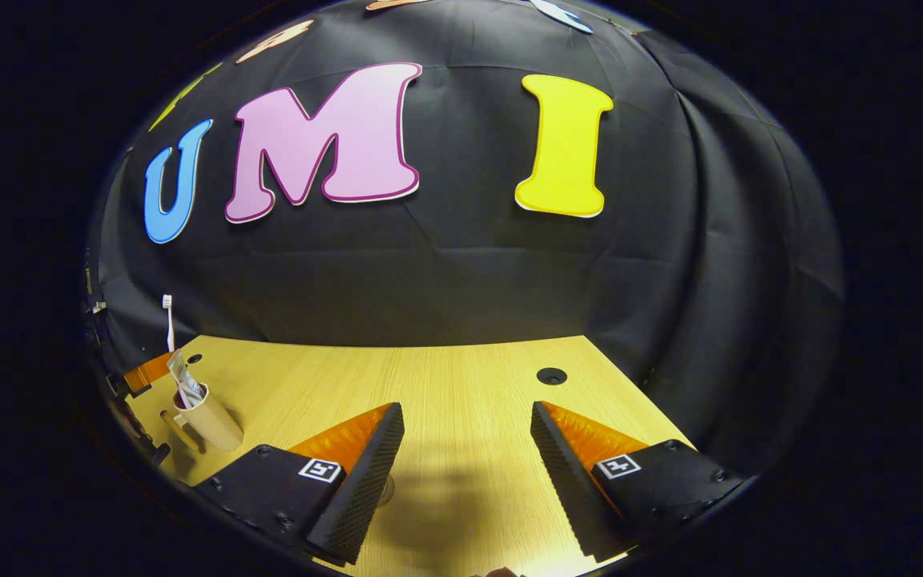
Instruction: Put the toothbrush and toothpaste on the desktop into the cup, then pick up the cup and place it on the coaster on the desktop.
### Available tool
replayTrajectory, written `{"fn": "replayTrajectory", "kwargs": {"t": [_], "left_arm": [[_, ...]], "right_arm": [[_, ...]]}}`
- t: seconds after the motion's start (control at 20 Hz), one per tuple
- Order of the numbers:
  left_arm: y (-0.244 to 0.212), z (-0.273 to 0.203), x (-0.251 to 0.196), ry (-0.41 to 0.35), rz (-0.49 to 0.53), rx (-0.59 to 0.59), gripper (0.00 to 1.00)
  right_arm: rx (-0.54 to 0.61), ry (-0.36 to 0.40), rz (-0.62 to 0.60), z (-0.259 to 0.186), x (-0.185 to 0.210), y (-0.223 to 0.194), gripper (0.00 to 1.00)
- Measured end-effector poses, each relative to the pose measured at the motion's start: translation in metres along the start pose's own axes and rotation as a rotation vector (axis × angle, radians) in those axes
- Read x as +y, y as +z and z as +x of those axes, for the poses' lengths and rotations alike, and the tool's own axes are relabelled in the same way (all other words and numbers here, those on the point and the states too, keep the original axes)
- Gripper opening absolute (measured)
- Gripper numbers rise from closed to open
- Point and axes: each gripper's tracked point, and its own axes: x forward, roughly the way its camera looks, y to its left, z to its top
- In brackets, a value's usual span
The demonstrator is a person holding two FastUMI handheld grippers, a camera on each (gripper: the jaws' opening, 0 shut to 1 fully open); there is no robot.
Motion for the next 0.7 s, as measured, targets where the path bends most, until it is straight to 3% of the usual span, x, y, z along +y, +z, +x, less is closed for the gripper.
{"fn": "replayTrajectory", "kwargs": {"t": [0.05,0.2,0.4,0.55,0.65,0.7], "left_arm": [[-0.002,-0.001,0.000,0.000,0.006,0.007,0.09],[-0.001,-0.003,-0.003,0.002,0.020,0.006,0.12],[0.001,-0.012,-0.003,0.004,0.054,0.022,0.41],[0.005,-0.025,0.003,0.022,0.080,0.047,0.81],[0.005,-0.035,0.004,0.027,0.092,0.080,0.93],[0.003,-0.039,0.005,0.034,0.103,0.099,0.94]], "right_arm": [[-0.001,0.006,-0.005,0.000,0.002,0.000,0.98],[-0.006,0.026,-0.013,0.002,0.013,0.002,0.99],[-0.012,0.039,-0.012,0.001,0.016,0.005,0.98],[-0.012,0.031,-0.013,-0.003,0.008,0.007,0.98],[-0.010,0.025,-0.012,-0.008,0.002,0.006,0.98],[-0.008,0.021,-0.013,-0.010,-0.001,0.006,0.98]]}}
